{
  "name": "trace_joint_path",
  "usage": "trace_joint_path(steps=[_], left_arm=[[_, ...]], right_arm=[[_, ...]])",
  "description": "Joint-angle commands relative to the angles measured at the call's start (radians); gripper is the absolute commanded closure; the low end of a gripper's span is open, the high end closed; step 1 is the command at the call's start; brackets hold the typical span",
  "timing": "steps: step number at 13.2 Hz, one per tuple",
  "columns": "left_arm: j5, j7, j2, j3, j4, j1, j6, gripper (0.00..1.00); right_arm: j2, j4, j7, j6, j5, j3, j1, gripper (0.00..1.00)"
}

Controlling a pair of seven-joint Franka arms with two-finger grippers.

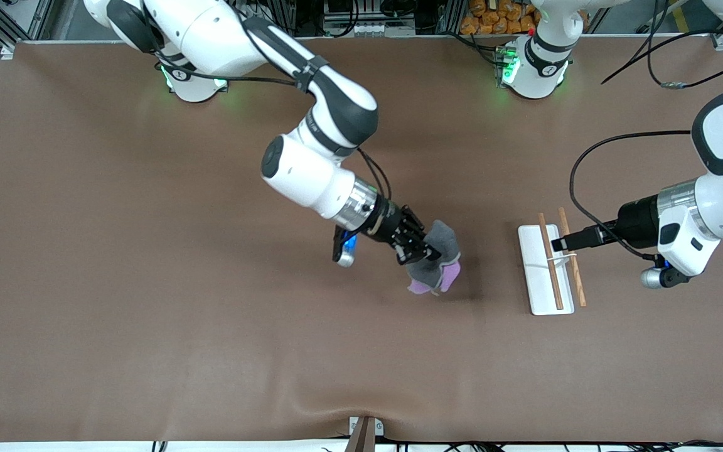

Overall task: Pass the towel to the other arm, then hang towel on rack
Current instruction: 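Lift the towel with the right gripper while the left gripper approaches, then grasp the hanging towel with the left gripper beside the right gripper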

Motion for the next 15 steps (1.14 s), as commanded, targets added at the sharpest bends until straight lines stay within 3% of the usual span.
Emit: trace_joint_path(steps=[1,5,9,15], left_arm=[[-0.034,-0.024,0.046,-0.002,0.044,-0.029,0.028,0.00],[-0.044,-0.040,0.089,-0.011,0.094,-0.086,0.080,0.00],[-0.108,-0.119,0.109,-0.016,0.102,-0.123,0.196,0.22],[-0.126,-0.185,0.123,-0.016,0.100,-0.185,0.229,0.39]], right_arm=[[0.002,0.030,0.066,0.029,0.022,-0.011,0.026,1.00],[0.004,0.033,0.074,0.061,0.023,-0.011,0.034,1.00],[0.004,0.033,0.074,0.061,0.023,-0.011,0.035,1.00],[0.004,0.032,0.075,0.060,0.023,-0.011,0.034,1.00]])
